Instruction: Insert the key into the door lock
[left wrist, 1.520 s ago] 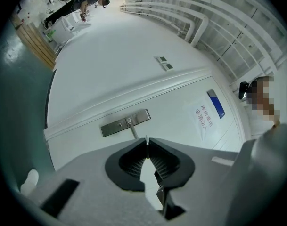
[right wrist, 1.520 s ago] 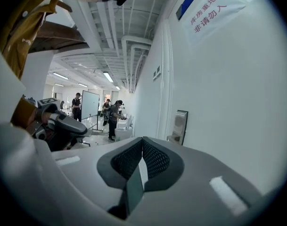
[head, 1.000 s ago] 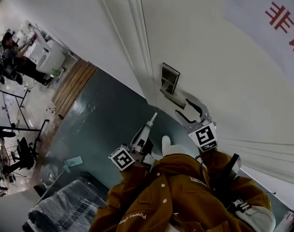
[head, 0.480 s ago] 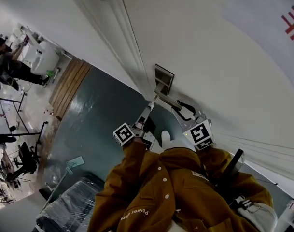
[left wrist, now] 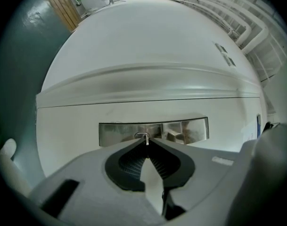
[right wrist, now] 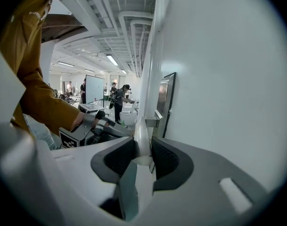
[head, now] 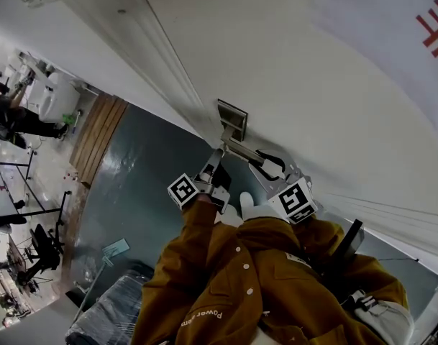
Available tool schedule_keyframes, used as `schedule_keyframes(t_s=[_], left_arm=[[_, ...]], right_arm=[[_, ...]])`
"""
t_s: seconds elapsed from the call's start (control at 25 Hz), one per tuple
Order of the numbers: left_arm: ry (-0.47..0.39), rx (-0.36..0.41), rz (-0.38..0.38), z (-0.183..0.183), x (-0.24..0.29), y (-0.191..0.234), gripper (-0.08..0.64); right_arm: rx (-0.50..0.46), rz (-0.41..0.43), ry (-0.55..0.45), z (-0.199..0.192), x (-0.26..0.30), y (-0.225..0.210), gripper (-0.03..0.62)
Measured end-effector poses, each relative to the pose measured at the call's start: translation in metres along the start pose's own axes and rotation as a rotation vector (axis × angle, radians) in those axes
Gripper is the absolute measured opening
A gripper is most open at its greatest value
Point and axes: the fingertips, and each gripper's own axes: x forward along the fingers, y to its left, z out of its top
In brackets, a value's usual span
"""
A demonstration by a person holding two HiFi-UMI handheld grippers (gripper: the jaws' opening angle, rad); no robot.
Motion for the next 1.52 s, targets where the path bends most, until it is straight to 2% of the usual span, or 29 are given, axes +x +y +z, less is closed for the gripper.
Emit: schedule_keyframes(t_s=[0.44, 0.96, 1.08, 1.16, 1.24, 1.36, 1.44, 1.52], left_arm=[[-0.002, -0.012, -0.003, -0.002, 0.002, -0.002, 0.021], [0.005, -0.026, -0.031, 0.001, 0.036, 0.011, 0.026], [0.013, 0.007, -0.043, 0.001, 0.037, 0.013, 0.026], [0.035, 0.112, 0.003, 0.002, 0.033, 0.018, 0.041], [0.067, 0.28, 0.097, 0.006, 0.022, 0.025, 0.081], [0.102, 0.545, 0.184, 0.01, 0.003, 0.01, 0.084], [0.109, 0.702, 0.193, 0.01, -0.007, -0.01, 0.079], [0.121, 0.832, 0.165, 0.0, -0.013, -0.033, 0.072]], right_arm=[[0.002, 0.008, 0.001, 0.004, -0.002, 0.001, 0.124], [0.004, 0.007, 0.001, -0.002, 0.002, -0.001, 0.124], [0.015, 0.01, 0.002, -0.006, 0.004, -0.001, 0.126], [0.033, 0.014, 0.0, -0.006, 0.004, -0.003, 0.127], [0.044, 0.006, -0.012, 0.0, 0.002, -0.005, 0.133], [0.059, -0.016, -0.052, 0.016, -0.006, -0.01, 0.149], [0.085, -0.03, -0.097, 0.029, -0.013, -0.015, 0.141], [0.101, -0.06, -0.142, 0.04, -0.02, -0.022, 0.099]])
